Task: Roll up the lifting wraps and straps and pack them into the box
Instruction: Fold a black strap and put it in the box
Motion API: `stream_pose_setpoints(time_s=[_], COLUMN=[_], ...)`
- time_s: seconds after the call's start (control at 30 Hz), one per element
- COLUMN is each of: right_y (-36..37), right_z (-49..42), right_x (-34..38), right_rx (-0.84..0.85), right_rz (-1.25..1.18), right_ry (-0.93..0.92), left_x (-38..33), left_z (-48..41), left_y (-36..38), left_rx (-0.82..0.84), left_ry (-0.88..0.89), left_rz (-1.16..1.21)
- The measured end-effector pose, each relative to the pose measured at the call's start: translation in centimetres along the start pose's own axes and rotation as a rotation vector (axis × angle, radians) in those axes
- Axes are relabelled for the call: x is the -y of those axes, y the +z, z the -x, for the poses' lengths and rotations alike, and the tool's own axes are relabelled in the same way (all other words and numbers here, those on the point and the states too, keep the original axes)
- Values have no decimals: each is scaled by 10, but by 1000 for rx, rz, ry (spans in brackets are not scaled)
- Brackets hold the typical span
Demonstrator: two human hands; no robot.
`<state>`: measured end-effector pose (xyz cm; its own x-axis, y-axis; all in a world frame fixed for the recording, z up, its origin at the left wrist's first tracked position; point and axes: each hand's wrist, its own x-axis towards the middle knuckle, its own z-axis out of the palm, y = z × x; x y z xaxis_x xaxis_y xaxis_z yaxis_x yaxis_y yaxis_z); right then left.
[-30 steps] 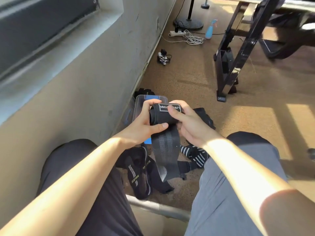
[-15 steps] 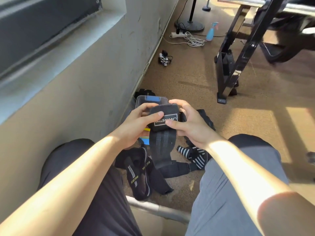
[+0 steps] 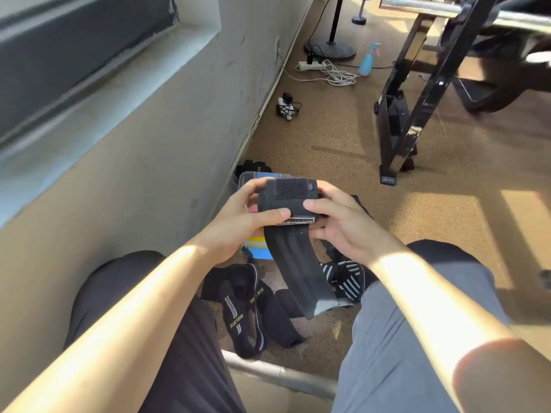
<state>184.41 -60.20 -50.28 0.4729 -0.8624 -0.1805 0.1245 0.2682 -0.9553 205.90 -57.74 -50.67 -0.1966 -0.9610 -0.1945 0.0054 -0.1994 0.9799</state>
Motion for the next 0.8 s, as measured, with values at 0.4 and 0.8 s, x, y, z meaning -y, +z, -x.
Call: stream_pose_setpoints(time_s=[0.4, 0.8], right_y=[-5, 3], right_z=[5, 0], right_x=[-9, -7], right_rx=[5, -14], right_rz=[320, 110], right_ry=[-126, 81], left_x=[1, 5], left_z=[2, 3], left_y=[3, 0], left_rx=[22, -62], left_ry=[-148, 79], left_rz=[17, -42])
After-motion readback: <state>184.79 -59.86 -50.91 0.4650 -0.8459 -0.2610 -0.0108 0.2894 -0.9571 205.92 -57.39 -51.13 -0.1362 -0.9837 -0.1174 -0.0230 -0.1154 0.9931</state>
